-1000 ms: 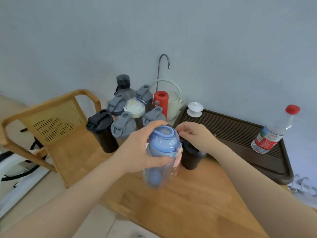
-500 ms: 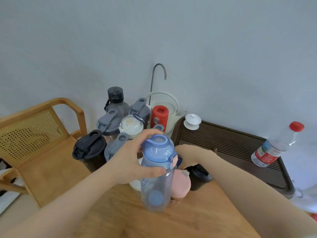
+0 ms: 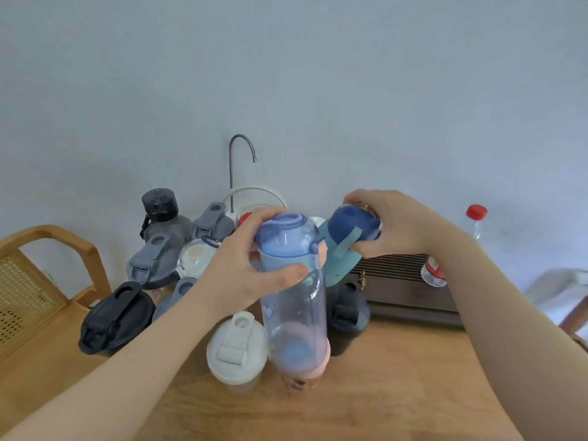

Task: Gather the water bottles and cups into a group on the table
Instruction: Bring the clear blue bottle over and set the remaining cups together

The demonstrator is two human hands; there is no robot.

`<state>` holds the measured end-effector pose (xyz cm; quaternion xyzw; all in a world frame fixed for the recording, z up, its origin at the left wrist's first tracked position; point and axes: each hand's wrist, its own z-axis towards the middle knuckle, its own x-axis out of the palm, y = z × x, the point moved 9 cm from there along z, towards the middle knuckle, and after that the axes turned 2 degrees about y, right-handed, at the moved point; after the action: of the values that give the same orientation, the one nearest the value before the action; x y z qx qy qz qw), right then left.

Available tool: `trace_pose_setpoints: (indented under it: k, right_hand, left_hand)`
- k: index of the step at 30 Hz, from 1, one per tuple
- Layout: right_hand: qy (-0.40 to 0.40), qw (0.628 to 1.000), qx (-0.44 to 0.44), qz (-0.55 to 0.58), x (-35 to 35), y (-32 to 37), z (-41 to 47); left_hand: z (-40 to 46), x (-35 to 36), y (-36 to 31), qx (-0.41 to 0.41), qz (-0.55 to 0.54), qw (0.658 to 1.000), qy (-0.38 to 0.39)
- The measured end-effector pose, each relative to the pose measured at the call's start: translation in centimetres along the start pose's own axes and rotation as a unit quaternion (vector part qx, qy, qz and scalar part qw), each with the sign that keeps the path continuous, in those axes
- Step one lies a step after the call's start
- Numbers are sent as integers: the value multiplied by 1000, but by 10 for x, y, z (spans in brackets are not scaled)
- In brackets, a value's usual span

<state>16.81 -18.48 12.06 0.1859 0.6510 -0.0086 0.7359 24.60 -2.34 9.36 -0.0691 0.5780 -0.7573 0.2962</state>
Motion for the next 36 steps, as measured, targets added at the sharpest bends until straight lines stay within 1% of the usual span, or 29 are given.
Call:
trace_pose_setpoints:
  k: [1, 3, 5, 7, 10, 13, 16, 19, 21, 23, 24, 26, 27, 28, 29, 32, 34, 36]
  right_hand:
    - [-22, 1000, 11, 11, -12, -2, -10]
    - [-38, 999, 34, 12, -23, -5, -32]
    - [-27, 997, 66, 0, -19, -14, -52]
    - [5, 995, 95, -16, -5, -28, -68]
    - [55, 990, 124, -26, 22, -45, -90]
    - [104, 986, 117, -61, 58, -47, -105]
    - [170, 973, 118, -103, 103, -51, -114]
    - [207, 967, 109, -102, 144, -51, -119]
    - [219, 964, 119, -98, 163, -51, -120]
    - [217, 962, 131, -96, 179, -53, -121]
    - [214, 963, 137, -93, 186, -54, -122]
    - [198, 966, 149, -69, 195, -57, -122]
    - [185, 969, 155, -56, 198, -58, -122]
    - [173, 971, 160, -45, 199, -59, -122]
    - [160, 973, 165, -34, 201, -60, -122]
    - [125, 974, 186, 19, 208, -62, -122]
    - [99, 968, 219, 72, 209, -65, -124]
    - [76, 960, 246, 106, 205, -68, -130]
  left_hand:
    - [8, 3, -2, 8, -3, 1000, -4]
    - [23, 9, -3, 23, 10, 999, -21]
    - [35, 13, 2, 25, 43, 998, -43]
    - [45, 22, 11, 17, 92, 995, -46]
    - [55, 39, 25, -3, 164, 986, -17]
    - [62, 53, 39, -12, 194, 981, 10]
    - [67, 67, 60, -20, 238, 970, 44]
    - [66, 81, 82, -34, 273, 957, 92]
    - [64, 86, 97, -59, 292, 947, 121]
    - [60, 88, 111, -75, 349, 923, 145]
    - [58, 90, 118, -76, 398, 899, 163]
    - [53, 97, 129, -57, 511, 831, 211]
    - [50, 100, 135, -45, 549, 801, 234]
    - [46, 101, 139, -44, 572, 778, 254]
    - [43, 101, 143, -48, 586, 764, 267]
    - [38, 97, 149, -53, 607, 741, 283]
    - [33, 93, 153, -64, 617, 732, 283]
    - [25, 93, 146, -51, 598, 753, 270]
